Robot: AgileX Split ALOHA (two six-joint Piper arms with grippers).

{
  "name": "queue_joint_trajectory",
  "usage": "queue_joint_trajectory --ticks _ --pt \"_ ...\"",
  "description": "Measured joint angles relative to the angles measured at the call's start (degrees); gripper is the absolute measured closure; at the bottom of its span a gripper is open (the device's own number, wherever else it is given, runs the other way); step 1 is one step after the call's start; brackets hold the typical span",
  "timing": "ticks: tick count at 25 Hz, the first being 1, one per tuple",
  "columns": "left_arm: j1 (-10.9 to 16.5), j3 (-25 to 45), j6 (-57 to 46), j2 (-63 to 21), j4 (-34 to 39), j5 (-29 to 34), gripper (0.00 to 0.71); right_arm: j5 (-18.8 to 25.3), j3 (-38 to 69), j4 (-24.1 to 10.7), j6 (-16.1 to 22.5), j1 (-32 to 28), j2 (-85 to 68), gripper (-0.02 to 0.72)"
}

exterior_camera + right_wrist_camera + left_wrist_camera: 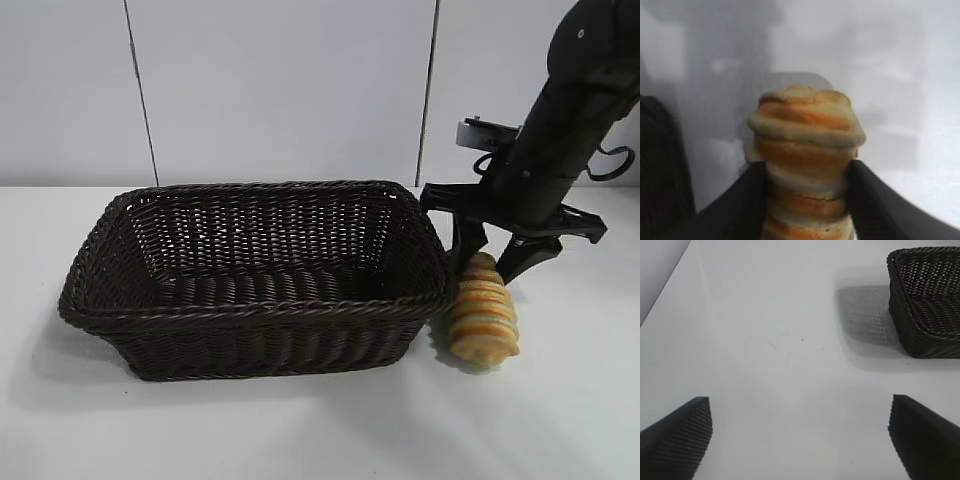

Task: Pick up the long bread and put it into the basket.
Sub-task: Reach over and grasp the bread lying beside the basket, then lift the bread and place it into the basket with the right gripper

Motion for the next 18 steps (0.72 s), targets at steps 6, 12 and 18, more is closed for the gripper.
queue_joint_trajectory --ticks 6,12,18 --pt "0.00 0.00 0.00 0.00 0.00 0.00 0.016 2.11 0.00 -0.86 0.02 0.00 -1.44 0.642" --pt "0.00 0.00 0.00 0.00 0.00 0.00 0.016 8.80 -5.56 -2.05 0.02 0.00 -7.22 0.642" --pt "0.00 0.00 0.00 0.00 0.00 0.00 0.016 15.53 -14.68 -2.35 -0.04 0.00 -12.20 0.642"
